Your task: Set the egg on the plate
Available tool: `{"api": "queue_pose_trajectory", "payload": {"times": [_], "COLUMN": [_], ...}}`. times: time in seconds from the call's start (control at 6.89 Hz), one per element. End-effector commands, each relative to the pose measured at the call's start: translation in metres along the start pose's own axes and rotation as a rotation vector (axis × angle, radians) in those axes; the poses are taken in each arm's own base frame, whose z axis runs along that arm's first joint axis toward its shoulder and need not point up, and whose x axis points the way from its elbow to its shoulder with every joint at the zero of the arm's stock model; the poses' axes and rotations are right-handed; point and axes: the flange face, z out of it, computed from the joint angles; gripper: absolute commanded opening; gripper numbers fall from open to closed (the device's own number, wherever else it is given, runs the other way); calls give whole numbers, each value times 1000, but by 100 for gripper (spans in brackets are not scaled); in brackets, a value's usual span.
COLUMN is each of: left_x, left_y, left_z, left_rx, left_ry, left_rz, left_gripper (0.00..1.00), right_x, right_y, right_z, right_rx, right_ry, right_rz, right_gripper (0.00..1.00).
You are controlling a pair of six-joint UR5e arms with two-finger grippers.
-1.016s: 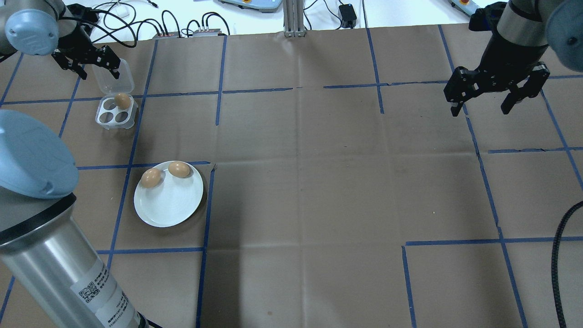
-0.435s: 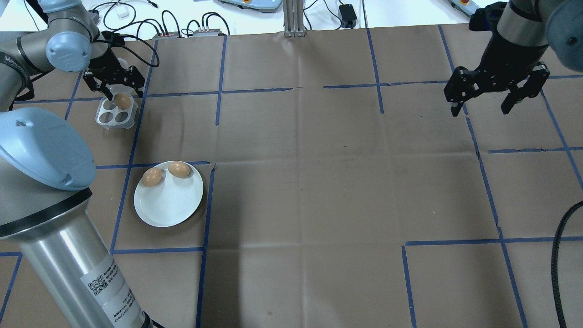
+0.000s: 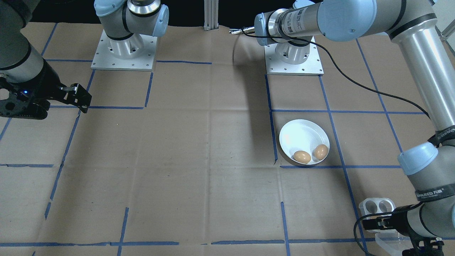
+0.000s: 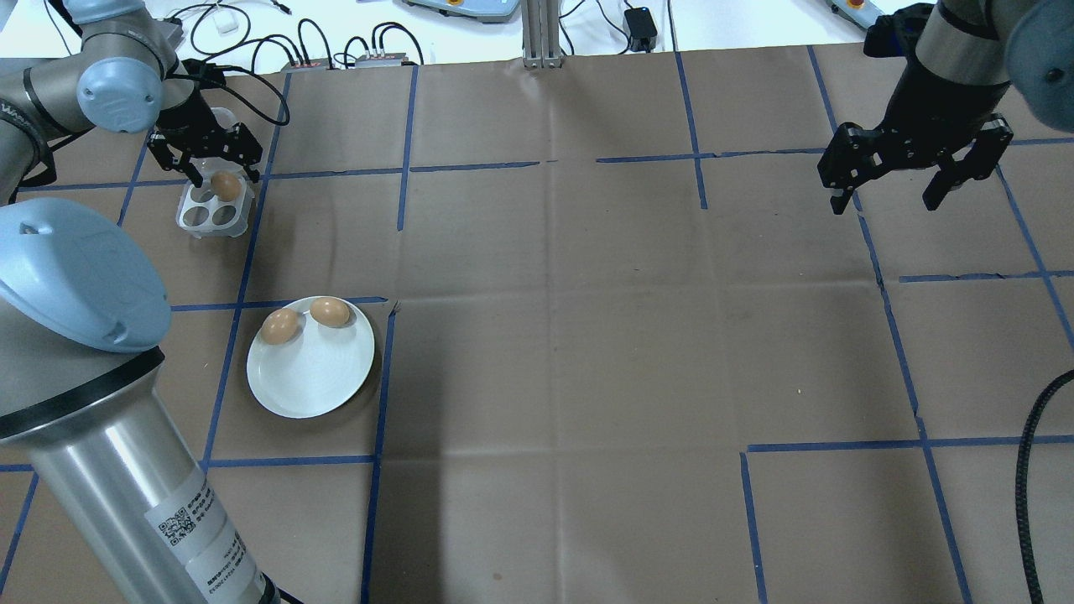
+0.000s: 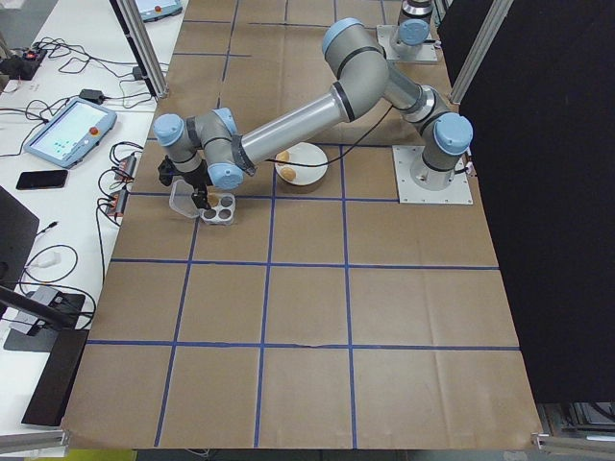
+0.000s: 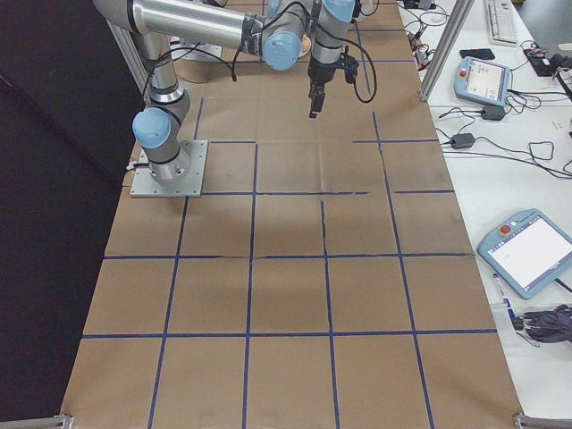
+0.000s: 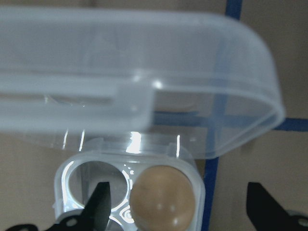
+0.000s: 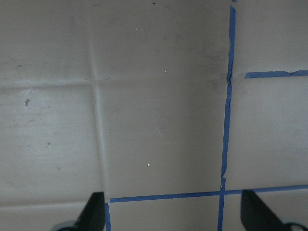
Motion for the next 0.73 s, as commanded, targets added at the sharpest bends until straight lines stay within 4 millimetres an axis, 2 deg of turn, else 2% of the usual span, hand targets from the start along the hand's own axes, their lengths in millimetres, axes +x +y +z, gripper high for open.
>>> {"api": "queue_pose_trajectory", "payload": {"times": [0.0, 0.29, 0.58], "left_x": [-3, -3, -3], "left_y": [2, 4, 4], "left_z": [0, -1, -2], "left_rx": [-14, -28, -29], "left_ry": [6, 9, 10], "left_rz": [-2, -2, -2], "left_gripper": [89, 66, 50], "right_x": [0, 0, 0], "right_y": [0, 0, 0], "right_z": [0, 0, 0], "right_rx": [0, 0, 0], "right_ry": [0, 0, 0], "right_rz": [0, 0, 0], "right_gripper": [100, 100, 100]}}
